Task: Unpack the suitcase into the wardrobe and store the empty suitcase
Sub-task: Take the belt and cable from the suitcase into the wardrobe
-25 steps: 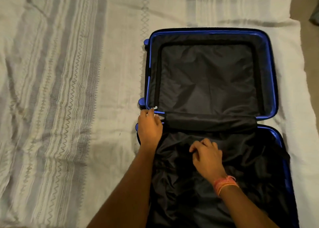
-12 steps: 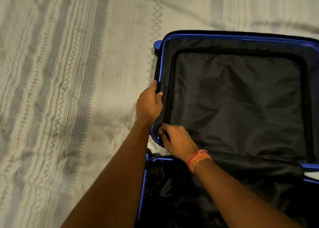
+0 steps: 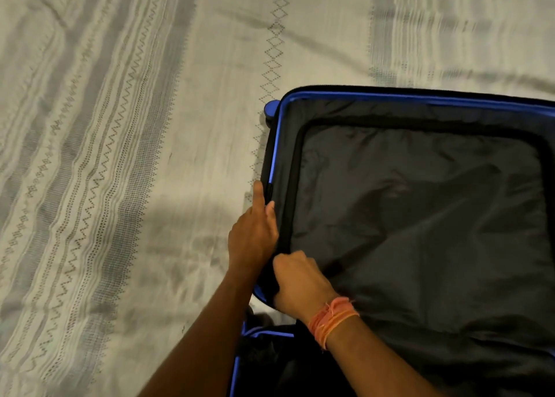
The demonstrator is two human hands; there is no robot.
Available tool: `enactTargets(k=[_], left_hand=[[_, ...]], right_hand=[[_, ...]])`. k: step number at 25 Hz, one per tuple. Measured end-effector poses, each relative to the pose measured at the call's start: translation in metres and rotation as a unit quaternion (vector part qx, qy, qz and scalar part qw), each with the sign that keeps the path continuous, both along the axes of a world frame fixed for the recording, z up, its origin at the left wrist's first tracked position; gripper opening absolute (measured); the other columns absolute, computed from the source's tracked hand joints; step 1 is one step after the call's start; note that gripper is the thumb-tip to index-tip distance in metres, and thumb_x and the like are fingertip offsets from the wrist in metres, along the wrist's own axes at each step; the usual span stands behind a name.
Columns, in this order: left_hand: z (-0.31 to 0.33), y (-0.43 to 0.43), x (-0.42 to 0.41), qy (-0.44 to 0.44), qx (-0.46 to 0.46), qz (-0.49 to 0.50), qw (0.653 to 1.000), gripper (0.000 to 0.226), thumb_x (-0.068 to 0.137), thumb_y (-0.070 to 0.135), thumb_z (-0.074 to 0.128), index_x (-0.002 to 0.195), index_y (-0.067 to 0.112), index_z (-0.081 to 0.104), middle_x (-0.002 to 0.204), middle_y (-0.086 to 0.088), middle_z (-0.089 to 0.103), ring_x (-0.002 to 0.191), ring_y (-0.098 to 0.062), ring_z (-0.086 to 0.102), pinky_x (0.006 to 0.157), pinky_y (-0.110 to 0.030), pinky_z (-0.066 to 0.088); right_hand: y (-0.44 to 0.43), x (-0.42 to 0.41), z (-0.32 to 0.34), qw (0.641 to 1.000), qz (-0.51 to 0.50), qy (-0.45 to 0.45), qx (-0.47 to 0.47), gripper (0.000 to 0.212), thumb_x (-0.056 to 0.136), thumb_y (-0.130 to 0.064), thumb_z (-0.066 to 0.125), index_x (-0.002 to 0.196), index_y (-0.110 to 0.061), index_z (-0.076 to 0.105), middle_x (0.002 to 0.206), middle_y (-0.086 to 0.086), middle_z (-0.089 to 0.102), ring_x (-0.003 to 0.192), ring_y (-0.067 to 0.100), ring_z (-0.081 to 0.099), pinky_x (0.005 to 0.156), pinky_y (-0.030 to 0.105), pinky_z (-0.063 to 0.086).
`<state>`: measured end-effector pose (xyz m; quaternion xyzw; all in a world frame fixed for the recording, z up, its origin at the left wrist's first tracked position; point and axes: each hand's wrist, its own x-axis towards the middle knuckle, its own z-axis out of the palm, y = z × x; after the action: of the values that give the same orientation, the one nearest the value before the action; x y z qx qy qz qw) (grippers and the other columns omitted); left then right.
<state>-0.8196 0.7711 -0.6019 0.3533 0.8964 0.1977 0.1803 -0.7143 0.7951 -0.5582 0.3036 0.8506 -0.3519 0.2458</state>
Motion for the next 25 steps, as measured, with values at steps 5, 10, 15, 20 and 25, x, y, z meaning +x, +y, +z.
enactTargets(k=[5, 10, 15, 20, 25], left_hand=[[-0.003, -0.001, -0.001, -0.021, 0.009, 0.004, 1.0, 0.056, 0.1, 0.039, 0.023, 0.151, 0.016, 0.012, 0.073, -0.002, 0.059, 0.06, -0.019, 0.057, 0.058, -0.04, 0.053], [-0.002, -0.003, -0.003, -0.034, -0.03, -0.023, 0.999, 0.066, 0.092, 0.048, 0.009, 0.151, 0.021, -0.002, 0.073, 0.007, 0.049, 0.061, -0.007, 0.049, 0.057, -0.024, 0.041], [0.008, 0.011, -0.001, 0.025, -0.084, -0.029, 0.996, 0.059, 0.099, 0.038, 0.024, 0.151, 0.017, 0.008, 0.12, -0.003, 0.056, 0.084, -0.014, 0.056, 0.067, -0.026, 0.049], [-0.002, 0.107, -0.053, 0.165, -0.033, -0.158, 0.973, 0.06, 0.094, 0.039, 0.041, 0.146, 0.011, 0.03, 0.158, -0.02, 0.006, 0.137, -0.04, 0.028, 0.1, -0.051, 0.044], [-0.021, 0.125, -0.068, 0.222, -0.058, -0.17, 0.958, 0.052, 0.093, 0.054, 0.04, 0.141, 0.032, 0.04, 0.159, -0.014, 0.001, 0.14, -0.037, 0.024, 0.096, -0.047, 0.043]], right_hand=[[-0.008, 0.027, -0.023, 0.991, 0.091, 0.061, 0.072, 0.042, 0.078, -0.002, 0.059, 0.119, -0.007, 0.05, 0.115, 0.018, 0.054, 0.106, 0.034, 0.053, 0.092, 0.037, 0.045], [0.034, 0.028, -0.04, 0.96, 0.096, 0.207, 0.161, 0.041, 0.046, -0.009, 0.083, 0.079, -0.016, 0.06, 0.079, 0.003, 0.056, 0.071, 0.021, 0.058, 0.058, 0.024, 0.053], [0.165, -0.042, -0.038, 0.947, -0.02, 0.206, 0.246, 0.014, 0.082, 0.002, 0.062, 0.095, -0.004, 0.059, 0.095, 0.016, 0.057, 0.087, 0.035, 0.056, 0.072, 0.038, 0.046], [0.208, -0.072, -0.041, 0.952, 0.002, 0.16, 0.262, 0.021, 0.087, -0.005, 0.052, 0.108, -0.003, 0.057, 0.113, 0.018, 0.052, 0.104, 0.037, 0.05, 0.087, 0.039, 0.038], [0.252, -0.073, -0.03, 0.949, -0.055, 0.094, 0.294, 0.025, 0.088, -0.008, 0.052, 0.111, -0.004, 0.06, 0.117, 0.019, 0.056, 0.11, 0.037, 0.052, 0.091, 0.04, 0.041]])
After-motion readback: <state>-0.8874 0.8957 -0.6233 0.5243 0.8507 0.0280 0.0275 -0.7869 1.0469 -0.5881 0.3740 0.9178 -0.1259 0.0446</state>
